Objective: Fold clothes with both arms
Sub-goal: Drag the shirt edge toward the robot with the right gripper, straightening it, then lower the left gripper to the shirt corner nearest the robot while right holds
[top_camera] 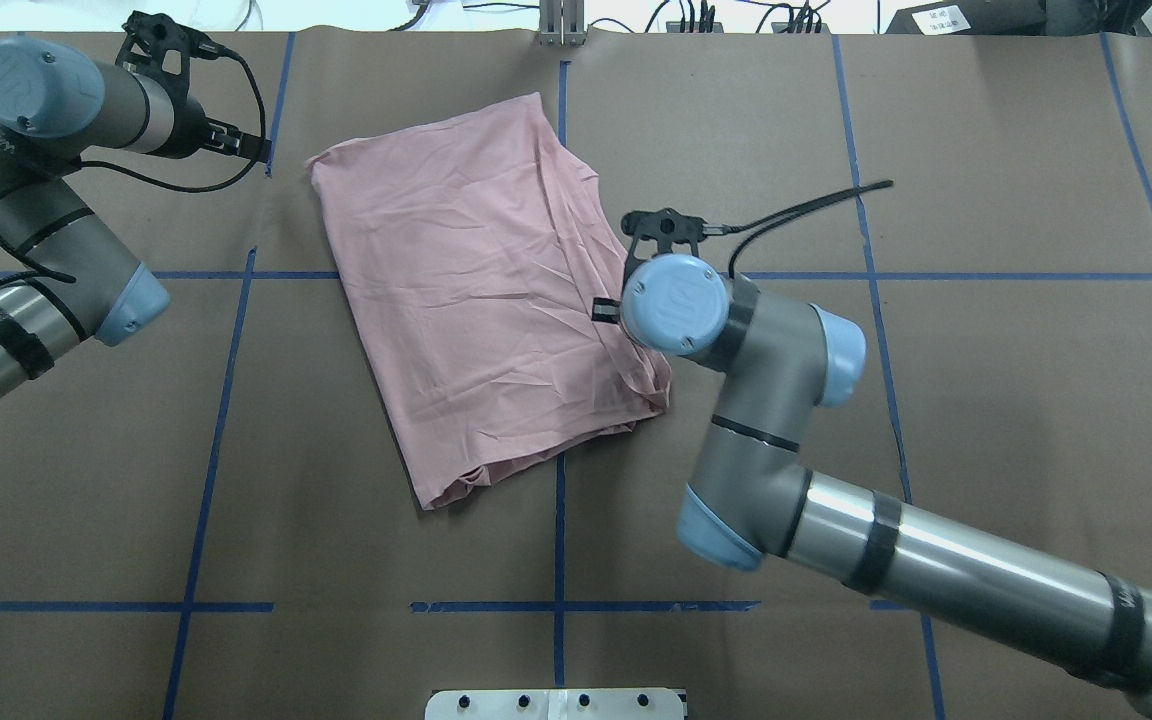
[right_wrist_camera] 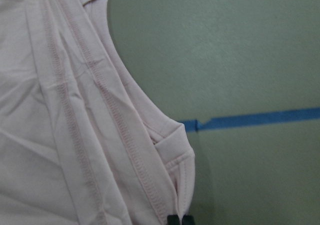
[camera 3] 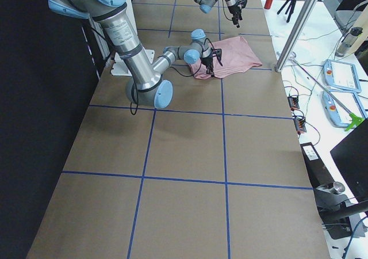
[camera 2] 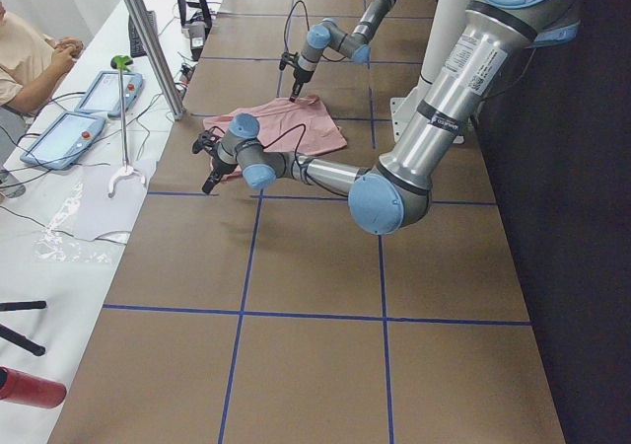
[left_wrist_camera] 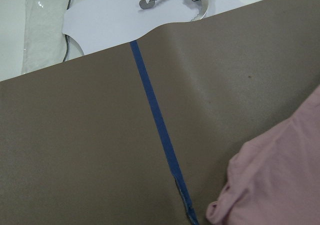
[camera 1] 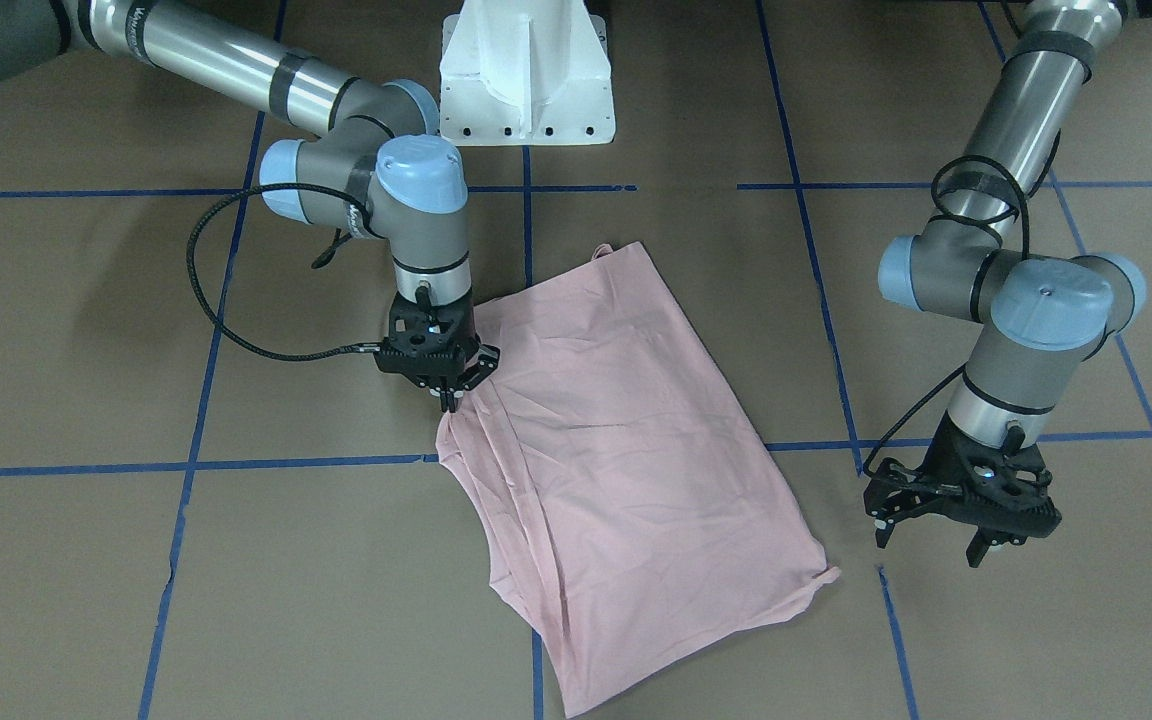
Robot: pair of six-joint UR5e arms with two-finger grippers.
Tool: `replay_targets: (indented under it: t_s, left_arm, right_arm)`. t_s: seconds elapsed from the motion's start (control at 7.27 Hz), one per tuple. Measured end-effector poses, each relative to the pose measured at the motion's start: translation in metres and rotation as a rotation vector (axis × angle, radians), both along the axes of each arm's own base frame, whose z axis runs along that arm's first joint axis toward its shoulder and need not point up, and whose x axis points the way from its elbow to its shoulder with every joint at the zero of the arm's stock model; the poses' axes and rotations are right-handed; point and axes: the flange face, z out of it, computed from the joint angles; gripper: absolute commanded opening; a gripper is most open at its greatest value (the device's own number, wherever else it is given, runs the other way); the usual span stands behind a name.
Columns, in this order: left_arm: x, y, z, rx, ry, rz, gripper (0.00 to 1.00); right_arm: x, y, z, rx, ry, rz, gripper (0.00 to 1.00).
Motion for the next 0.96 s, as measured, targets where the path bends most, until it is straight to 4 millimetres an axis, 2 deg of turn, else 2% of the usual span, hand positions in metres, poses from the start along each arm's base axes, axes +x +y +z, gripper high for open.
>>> replay_targets:
  t_s: [0.28, 0.41, 0.55, 0.69, 0.83, 0.96]
  left_arm:
    - [0.001, 0.001, -0.003, 0.004, 0.005, 0.001, 1.00]
    - [0.002, 0.002, -0.005, 0.007, 0.007, 0.003, 1.00]
    - [0.002, 0.002, -0.007, 0.010, 0.009, 0.003, 1.00]
    - [0.002, 0.003, -0.008, 0.011, 0.010, 0.004, 1.00]
    - [0.003, 0.003, -0.008, 0.011, 0.011, 0.004, 1.00]
    - [0.003, 0.003, -0.010, 0.013, 0.013, 0.004, 1.00]
  right_arm:
    - [0.022, 0.079, 0.026, 0.063, 0.005, -0.020, 0.00]
    - [0.027, 0.107, 0.034, 0.084, 0.008, -0.025, 0.00]
    - [0.028, 0.123, 0.038, 0.093, 0.009, -0.026, 0.00]
    - [0.028, 0.131, 0.040, 0.098, 0.010, -0.028, 0.45]
    - [0.027, 0.135, 0.040, 0.100, 0.010, -0.030, 0.99]
    - [0.026, 0.138, 0.040, 0.102, 0.010, -0.032, 1.00]
